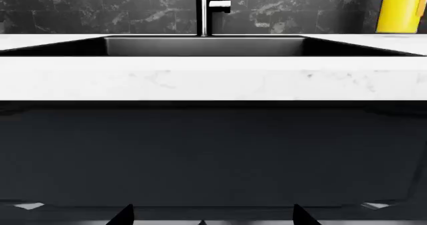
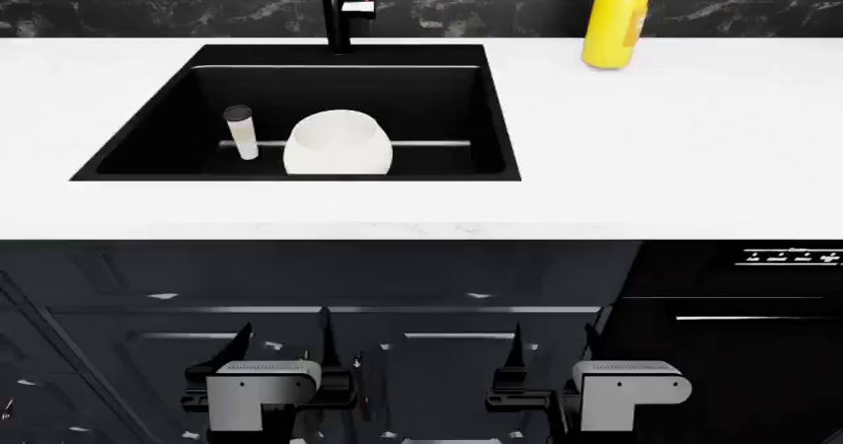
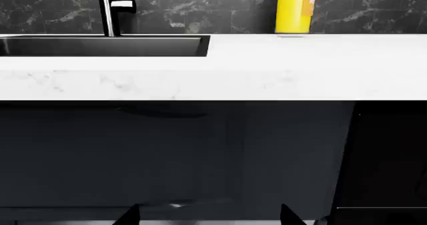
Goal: Pick the cup and bowl from the sink and place them on the counter for drying.
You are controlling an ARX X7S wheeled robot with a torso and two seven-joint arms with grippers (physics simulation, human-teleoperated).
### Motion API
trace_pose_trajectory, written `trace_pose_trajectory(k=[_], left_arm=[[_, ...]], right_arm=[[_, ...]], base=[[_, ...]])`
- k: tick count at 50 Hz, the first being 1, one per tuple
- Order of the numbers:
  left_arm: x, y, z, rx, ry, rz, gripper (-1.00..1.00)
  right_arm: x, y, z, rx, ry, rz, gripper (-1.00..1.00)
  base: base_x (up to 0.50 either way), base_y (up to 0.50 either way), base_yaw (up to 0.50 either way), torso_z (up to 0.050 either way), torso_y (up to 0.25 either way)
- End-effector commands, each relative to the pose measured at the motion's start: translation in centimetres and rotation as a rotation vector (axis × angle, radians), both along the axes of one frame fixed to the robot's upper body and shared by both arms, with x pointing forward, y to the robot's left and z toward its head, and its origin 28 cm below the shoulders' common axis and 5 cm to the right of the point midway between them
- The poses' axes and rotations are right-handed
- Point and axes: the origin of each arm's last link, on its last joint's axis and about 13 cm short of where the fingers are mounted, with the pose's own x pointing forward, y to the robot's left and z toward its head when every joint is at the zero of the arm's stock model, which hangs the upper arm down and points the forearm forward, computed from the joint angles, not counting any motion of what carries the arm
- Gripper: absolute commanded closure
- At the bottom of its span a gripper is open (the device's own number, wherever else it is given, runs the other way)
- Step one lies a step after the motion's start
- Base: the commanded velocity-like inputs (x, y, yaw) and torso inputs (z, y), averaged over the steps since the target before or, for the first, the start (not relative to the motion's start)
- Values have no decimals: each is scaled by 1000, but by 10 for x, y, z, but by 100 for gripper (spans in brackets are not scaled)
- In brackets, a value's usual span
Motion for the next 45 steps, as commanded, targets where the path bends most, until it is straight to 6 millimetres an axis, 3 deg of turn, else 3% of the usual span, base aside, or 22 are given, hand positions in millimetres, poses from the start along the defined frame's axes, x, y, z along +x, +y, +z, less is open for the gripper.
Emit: trace_pose_trajectory(k=[1,21,45], left_arm=[[0,0,0,0,0,-1,-100],[-3,3,-2,1,6,2,-100],[-3,3,-1,8,17,1,-100]], right_arm=[[-1,1,0,-8,-3,2,-100],[-1,0,1,32,-10,-2,-100],[-1,1,3,9,-34,1,-100]], base=[[0,0,0,0,0],[0,0,0,0,0],[0,491,0,0,0]])
